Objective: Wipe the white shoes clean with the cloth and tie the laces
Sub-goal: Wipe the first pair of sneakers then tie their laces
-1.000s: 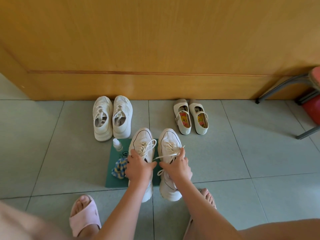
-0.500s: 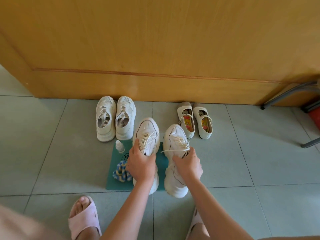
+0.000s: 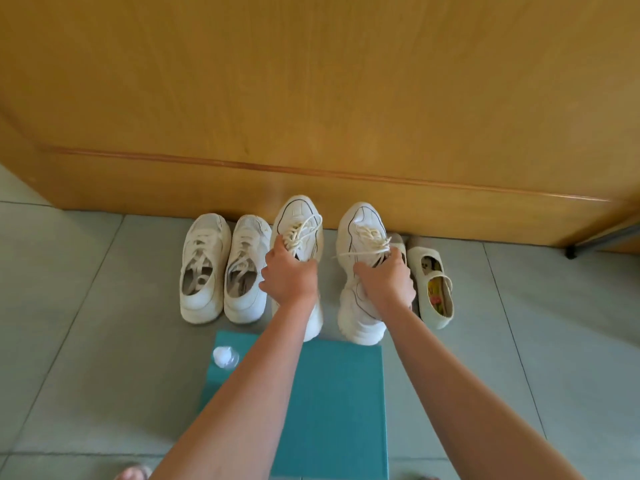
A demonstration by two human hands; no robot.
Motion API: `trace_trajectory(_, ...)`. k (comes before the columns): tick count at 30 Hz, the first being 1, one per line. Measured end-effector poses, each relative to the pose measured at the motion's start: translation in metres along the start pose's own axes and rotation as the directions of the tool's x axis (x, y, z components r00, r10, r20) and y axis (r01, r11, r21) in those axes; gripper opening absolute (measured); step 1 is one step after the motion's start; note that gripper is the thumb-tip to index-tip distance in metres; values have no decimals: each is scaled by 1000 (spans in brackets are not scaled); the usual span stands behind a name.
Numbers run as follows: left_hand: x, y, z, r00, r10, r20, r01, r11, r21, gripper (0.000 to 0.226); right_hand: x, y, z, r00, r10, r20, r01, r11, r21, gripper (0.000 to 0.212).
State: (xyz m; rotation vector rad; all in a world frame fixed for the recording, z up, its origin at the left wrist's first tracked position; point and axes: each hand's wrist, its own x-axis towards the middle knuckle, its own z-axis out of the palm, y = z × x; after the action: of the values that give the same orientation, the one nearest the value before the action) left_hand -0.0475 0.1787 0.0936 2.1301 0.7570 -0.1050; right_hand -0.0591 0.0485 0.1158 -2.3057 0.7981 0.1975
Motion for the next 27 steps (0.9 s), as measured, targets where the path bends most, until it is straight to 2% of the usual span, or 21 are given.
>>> trace_trajectory(4,29,-11,36,998,-58,-18,58,998,-4,65,34,6,32,999,22,24,-22,1000,-23,54)
trace_trajectory(11,55,-34,79,999,-18,-30,22,993,116,64,61,26,75,997,53,55,-49,996,-71,59)
trace_trajectory(16,57,-41,95,998,21,-54,-13,989,146,57,71,33,91,998,58,40,-54,995,-89,61)
trace_trajectory(20,57,-47,101,996,44,-82,-30,986,162,60,76,35,98,999,24,29,-21,995,-93,62)
trace_trajectory(27,62,-48,102,994,64,-89,-53,991,125,57,77,34,102,1000,14,21,-11,993,-120,66)
